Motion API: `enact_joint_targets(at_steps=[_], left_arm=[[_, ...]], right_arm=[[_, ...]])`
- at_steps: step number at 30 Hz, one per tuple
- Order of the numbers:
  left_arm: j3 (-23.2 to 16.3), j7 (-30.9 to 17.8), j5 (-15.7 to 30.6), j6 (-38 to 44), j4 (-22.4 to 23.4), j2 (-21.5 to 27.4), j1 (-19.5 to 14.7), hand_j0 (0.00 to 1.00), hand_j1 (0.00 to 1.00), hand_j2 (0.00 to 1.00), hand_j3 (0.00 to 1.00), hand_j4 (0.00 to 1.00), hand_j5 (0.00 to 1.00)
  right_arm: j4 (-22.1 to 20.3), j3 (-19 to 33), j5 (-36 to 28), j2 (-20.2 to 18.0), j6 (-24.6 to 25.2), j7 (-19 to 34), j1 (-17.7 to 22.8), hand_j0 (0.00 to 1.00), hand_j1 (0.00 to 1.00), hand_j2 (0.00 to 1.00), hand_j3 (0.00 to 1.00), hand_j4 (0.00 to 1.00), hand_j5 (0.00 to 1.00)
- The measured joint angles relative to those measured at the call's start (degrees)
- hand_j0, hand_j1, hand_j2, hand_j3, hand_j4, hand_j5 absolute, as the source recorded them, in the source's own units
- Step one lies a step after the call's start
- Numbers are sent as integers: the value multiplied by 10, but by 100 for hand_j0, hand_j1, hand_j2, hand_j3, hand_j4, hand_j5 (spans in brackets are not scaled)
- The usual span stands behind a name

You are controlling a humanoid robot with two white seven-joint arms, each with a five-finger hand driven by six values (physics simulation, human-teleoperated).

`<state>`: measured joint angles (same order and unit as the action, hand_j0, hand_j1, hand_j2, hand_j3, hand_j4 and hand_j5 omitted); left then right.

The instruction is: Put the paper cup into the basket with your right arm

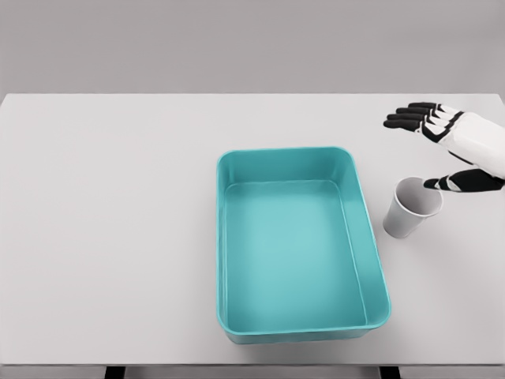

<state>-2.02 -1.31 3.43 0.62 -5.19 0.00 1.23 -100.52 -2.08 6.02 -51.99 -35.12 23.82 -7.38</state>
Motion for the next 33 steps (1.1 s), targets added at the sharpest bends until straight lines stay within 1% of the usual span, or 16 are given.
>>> enact_joint_targets(at_steps=[3, 6, 7, 9, 11, 12, 13, 16, 17, 18, 20, 23, 25, 27, 29, 33], left_arm=[[0, 0, 0, 0, 0, 0, 0, 100, 100, 100, 100, 100, 100], [0, 0, 0, 0, 0, 0, 0, 100, 100, 100, 100, 100, 100], [0, 0, 0, 0, 0, 0, 0, 100, 100, 100, 100, 100, 100], [0, 0, 0, 0, 0, 0, 0, 100, 100, 100, 100, 100, 100], [0, 0, 0, 0, 0, 0, 0, 100, 100, 100, 100, 100, 100], [0, 0, 0, 0, 0, 0, 0, 100, 100, 100, 100, 100, 100], [0, 0, 0, 0, 0, 0, 0, 100, 100, 100, 100, 100, 100], [0, 0, 0, 0, 0, 0, 0, 100, 100, 100, 100, 100, 100], [0, 0, 0, 0, 0, 0, 0, 100, 100, 100, 100, 100, 100], [0, 0, 0, 0, 0, 0, 0, 100, 100, 100, 100, 100, 100], [0, 0, 0, 0, 0, 0, 0, 100, 100, 100, 100, 100, 100], [0, 0, 0, 0, 0, 0, 0, 100, 100, 100, 100, 100, 100], [0, 0, 0, 0, 0, 0, 0, 100, 100, 100, 100, 100, 100], [0, 0, 0, 0, 0, 0, 0, 100, 100, 100, 100, 100, 100], [0, 0, 0, 0, 0, 0, 0, 100, 100, 100, 100, 100, 100], [0, 0, 0, 0, 0, 0, 0, 100, 100, 100, 100, 100, 100]], right_arm=[[0, 0, 11, 3, 0, 11, -4, 100, 100, 100, 100, 100, 100], [-1, -3, 34, 5, 4, 23, -33, 100, 100, 100, 100, 100, 100], [-1, -8, 37, 5, 22, 31, -51, 99, 99, 99, 99, 99, 99], [-1, -26, 40, 6, 93, 67, -112, 100, 100, 100, 100, 100, 100], [-1, -41, 42, 20, 173, 89, -134, 100, 100, 100, 100, 100, 100], [-1, -46, 42, 28, 215, 96, -145, 100, 100, 100, 100, 100, 100], [-1, -52, 43, 34, 258, 100, -165, 100, 100, 100, 100, 100, 100], [-1, -103, 42, 36, 376, 107, -244, 100, 100, 100, 100, 100, 100], [-1, -125, 41, 33, 405, 109, -257, 100, 100, 100, 100, 100, 100], [0, -148, 35, 28, 430, 110, -283, 100, 100, 100, 100, 100, 100], [0, -199, 18, 5, 460, 111, -303, 100, 100, 100, 100, 100, 100], [-1, -272, 5, -34, 475, 112, -308, 100, 100, 100, 100, 100, 100], [-1, -301, -6, -60, 470, 112, -309, 100, 100, 100, 100, 100, 100], [-1, -322, -20, -83, 459, 112, -309, 100, 100, 100, 100, 100, 100], [-1, -336, -28, -97, 445, 112, -309, 100, 100, 100, 100, 100, 100], [-2, -348, -35, -120, 404, 112, -309, 100, 100, 100, 100, 100, 100]])
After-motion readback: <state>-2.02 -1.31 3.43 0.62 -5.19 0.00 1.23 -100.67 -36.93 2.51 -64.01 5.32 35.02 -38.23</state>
